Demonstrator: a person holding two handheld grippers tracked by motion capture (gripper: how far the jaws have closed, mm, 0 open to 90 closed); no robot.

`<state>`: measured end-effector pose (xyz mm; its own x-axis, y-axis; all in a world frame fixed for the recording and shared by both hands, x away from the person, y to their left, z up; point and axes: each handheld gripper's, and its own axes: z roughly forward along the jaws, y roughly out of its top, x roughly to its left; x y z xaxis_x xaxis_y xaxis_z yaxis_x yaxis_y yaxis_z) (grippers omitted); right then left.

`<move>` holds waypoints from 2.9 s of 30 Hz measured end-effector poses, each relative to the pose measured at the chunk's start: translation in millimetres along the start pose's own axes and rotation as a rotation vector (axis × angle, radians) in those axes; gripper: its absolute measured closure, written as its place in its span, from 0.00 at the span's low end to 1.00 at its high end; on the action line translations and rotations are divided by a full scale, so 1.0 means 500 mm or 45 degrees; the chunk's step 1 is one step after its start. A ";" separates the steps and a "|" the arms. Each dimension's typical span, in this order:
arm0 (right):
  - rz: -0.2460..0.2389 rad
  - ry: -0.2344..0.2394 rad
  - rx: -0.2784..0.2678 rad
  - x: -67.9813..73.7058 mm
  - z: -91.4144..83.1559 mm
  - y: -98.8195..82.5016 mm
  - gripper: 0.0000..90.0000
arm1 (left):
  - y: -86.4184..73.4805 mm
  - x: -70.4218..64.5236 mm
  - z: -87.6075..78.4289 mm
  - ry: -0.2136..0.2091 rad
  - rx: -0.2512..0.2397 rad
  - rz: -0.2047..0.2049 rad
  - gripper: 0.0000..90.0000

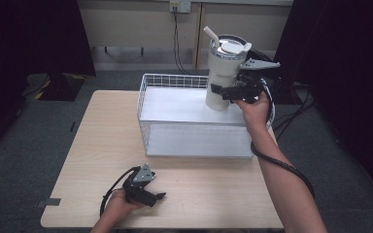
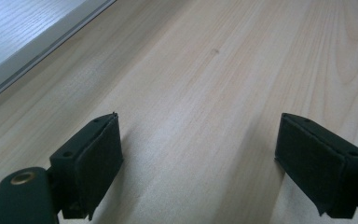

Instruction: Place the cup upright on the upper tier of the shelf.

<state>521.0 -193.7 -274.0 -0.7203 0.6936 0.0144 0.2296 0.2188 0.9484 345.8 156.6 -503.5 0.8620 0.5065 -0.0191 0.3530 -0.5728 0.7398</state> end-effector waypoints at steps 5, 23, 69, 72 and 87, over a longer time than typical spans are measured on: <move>0.004 0.003 0.027 -0.001 -0.004 0.000 0.09 | 0.000 0.000 0.000 0.000 0.000 0.000 0.16; -0.004 0.004 0.059 -0.004 -0.026 -0.013 0.09 | 0.000 0.000 0.000 0.000 0.000 0.000 0.15; -0.099 0.106 0.133 0.062 -0.142 -0.053 0.10 | 0.000 0.000 0.001 0.003 -0.003 0.000 0.15; -0.099 0.117 0.133 0.065 -0.149 -0.058 0.10 | 0.000 0.000 0.001 0.003 -0.003 0.000 0.15; -0.131 0.209 0.128 0.106 -0.179 -0.084 0.10 | 0.000 0.000 0.001 0.003 -0.002 0.001 0.15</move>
<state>414.6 -227.7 -284.5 -0.8383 0.5448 -0.0219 0.2073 0.3556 0.9113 345.8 156.4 -503.8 0.8614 0.5076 -0.0172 0.3518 -0.5719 0.7411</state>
